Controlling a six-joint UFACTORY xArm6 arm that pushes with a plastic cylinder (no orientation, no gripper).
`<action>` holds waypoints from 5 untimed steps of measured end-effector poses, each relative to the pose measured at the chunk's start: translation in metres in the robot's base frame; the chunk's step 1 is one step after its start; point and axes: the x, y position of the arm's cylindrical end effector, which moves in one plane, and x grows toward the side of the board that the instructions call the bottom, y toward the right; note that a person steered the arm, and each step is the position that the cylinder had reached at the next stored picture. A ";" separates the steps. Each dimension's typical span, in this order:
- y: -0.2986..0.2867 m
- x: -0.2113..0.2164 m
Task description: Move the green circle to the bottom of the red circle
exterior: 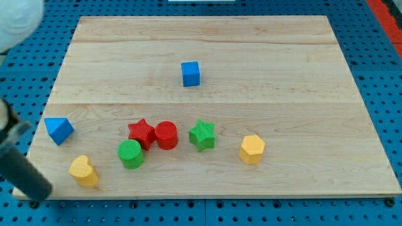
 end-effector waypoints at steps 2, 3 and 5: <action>0.017 -0.037; 0.066 -0.072; 0.137 -0.067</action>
